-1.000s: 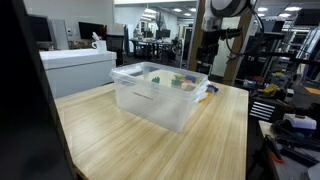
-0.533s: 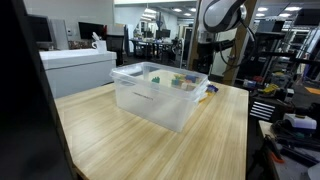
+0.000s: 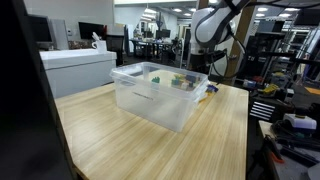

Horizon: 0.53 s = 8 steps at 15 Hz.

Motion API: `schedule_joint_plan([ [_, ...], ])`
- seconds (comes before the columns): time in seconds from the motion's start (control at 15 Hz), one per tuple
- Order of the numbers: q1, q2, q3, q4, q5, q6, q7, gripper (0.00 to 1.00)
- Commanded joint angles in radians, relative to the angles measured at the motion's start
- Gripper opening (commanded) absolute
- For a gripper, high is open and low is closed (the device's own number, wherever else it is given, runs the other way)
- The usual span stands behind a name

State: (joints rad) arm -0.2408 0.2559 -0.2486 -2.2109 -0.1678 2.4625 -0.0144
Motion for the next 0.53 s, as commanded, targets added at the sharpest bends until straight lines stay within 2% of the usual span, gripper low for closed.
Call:
schedule_joint_plan([
  [0.0,0.007,0.049,0.008,0.039,0.002,0.031,-0.002,1.0],
  [0.07,0.007,0.061,0.009,0.05,0.003,0.033,-0.003,1.0],
  [0.13,0.008,0.071,0.009,0.061,0.005,0.033,-0.004,0.91],
  [0.2,0.008,0.079,0.009,0.07,0.007,0.032,-0.006,0.73],
  [0.47,0.007,0.074,0.002,0.082,0.003,0.01,-0.006,0.44],
])
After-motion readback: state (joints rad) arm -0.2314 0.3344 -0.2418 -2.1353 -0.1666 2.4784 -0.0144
